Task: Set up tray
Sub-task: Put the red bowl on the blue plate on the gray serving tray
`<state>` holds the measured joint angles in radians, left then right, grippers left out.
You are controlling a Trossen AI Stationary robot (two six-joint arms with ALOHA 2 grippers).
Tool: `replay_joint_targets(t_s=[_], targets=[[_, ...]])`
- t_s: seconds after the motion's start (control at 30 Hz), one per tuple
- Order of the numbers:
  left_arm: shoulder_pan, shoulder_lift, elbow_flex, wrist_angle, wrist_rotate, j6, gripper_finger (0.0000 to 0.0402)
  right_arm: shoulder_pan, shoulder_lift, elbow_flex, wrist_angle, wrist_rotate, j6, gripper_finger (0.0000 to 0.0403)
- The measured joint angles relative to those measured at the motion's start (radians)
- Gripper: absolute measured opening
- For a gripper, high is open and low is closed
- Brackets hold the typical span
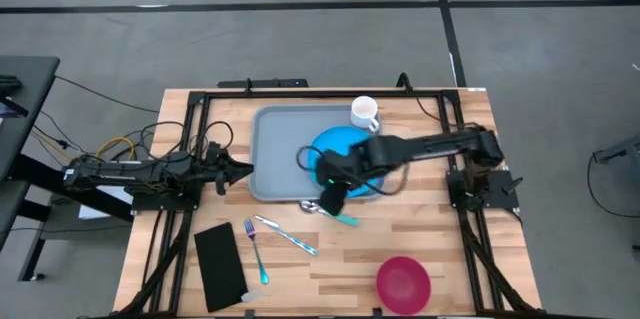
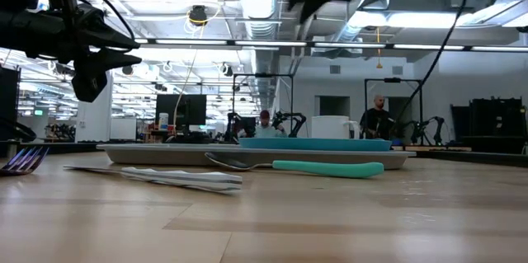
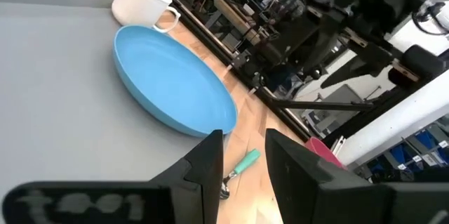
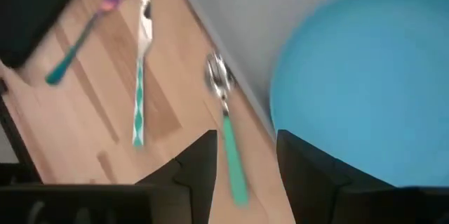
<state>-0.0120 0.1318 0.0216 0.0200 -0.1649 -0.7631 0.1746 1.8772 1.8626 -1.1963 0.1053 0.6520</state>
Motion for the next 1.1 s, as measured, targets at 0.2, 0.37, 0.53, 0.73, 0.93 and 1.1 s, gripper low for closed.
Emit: replay_joint_targets(t_s=[0.2, 0.37, 0.53, 0.73, 0.93, 1.1], targets=[[0.000, 0.004, 0.000, 0.000, 0.000, 0.002, 0.0095, 0.146, -0.141, -0.144, -0.128, 0.035, 0.317, 0.0133], [0.000, 0.009, 0.000, 0.000, 0.000, 0.009, 0.0095, 0.282, -0.231, -0.272, -0.208, 0.031, 0.681, 0.0136], [0.000, 0.017, 0.000, 0.000, 0.000, 0.010, 0.0095, 0.439, -0.269, -0.360, -0.257, 0.017, 1.000, 0.0136], [0.000, 0.019, 0.000, 0.000, 0.000, 0.007, 0.0095, 0.602, -0.250, -0.421, -0.204, -0.115, 1.236, 0.0133], [0.000, 0.019, 0.000, -0.001, 0.007, 0.003, 0.0096, 0.710, -0.200, -0.428, -0.054, -0.182, 1.345, 0.0133], [0.000, 0.019, 0.000, -0.001, 0.008, 0.003, 0.0096, 0.758, -0.156, -0.428, -0.007, -0.189, 1.453, 0.0129]])
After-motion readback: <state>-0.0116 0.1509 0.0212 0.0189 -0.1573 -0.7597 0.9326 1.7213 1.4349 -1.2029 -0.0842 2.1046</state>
